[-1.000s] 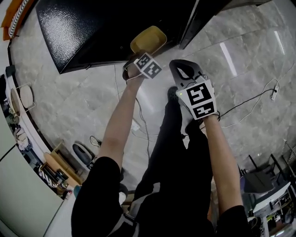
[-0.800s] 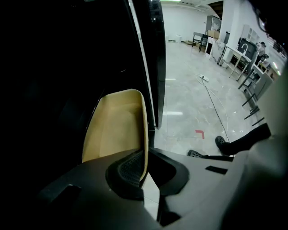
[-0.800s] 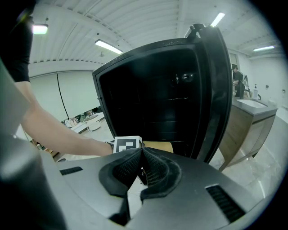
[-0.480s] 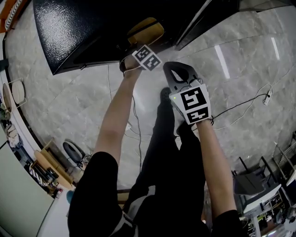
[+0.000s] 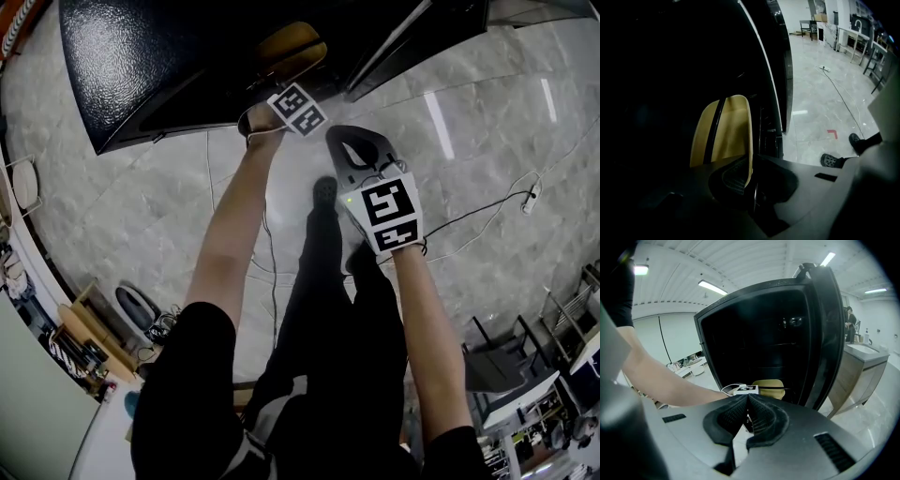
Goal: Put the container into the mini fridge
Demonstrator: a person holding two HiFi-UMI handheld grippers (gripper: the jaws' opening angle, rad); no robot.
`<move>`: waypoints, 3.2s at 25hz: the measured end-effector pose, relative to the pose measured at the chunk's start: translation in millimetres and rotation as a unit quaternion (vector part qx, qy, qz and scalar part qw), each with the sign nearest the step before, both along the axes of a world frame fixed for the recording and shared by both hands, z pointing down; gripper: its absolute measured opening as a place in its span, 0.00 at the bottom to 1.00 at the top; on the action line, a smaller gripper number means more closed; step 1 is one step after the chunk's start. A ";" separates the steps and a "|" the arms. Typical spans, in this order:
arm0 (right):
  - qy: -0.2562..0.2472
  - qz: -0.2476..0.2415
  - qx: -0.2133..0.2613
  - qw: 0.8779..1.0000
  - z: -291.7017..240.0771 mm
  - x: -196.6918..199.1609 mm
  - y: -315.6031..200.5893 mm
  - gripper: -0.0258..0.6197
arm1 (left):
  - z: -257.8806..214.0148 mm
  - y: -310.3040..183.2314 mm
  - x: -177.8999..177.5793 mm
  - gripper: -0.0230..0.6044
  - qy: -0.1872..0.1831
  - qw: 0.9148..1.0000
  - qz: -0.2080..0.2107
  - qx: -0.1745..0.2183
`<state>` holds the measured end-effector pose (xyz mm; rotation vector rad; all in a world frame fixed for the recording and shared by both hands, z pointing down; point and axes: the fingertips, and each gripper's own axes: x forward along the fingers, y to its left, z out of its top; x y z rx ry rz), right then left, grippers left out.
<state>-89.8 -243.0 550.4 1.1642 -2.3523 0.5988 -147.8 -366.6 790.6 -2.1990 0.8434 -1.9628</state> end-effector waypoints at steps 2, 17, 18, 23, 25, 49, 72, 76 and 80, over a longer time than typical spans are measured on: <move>-0.001 0.001 0.002 1.000 -1.9 0.3 -2.2 0.07 | -2.9 -5.3 0.2 0.10 -0.007 1.000 0.006 0.020; 0.004 -0.008 0.015 1.000 -17.9 -9.4 -9.1 0.07 | -36.4 5.2 -9.0 0.28 0.018 0.997 -0.013 0.071; 0.007 -0.011 0.018 1.000 -19.8 -9.6 -8.4 0.07 | -40.8 10.3 -9.6 0.28 0.025 0.997 -0.017 0.071; 0.017 -0.015 0.029 0.999 -29.9 -6.4 -3.6 0.07 | -70.8 42.7 -15.4 0.28 0.056 0.995 -0.031 0.075; 0.023 -0.020 0.034 0.999 -36.0 -3.2 -0.2 0.07 | -85.0 55.5 -13.6 0.28 0.070 0.994 -0.038 0.075; 0.013 -0.111 0.118 0.987 -128.5 85.3 159.7 0.07 | -301.2 270.1 86.8 0.11 0.241 0.940 -0.190 0.149; -0.137 -0.221 0.149 0.954 -258.4 126.3 310.5 0.07 | -483.8 465.8 99.1 0.09 0.496 0.785 -0.296 0.224; -0.136 -0.196 0.166 0.957 -273.6 137.9 314.6 0.07 | -503.1 482.2 78.0 0.09 0.504 0.777 -0.289 0.241; -0.133 -0.169 0.175 0.961 -282.0 147.9 316.8 0.07 | -517.8 490.2 57.9 0.09 0.511 0.774 -0.280 0.249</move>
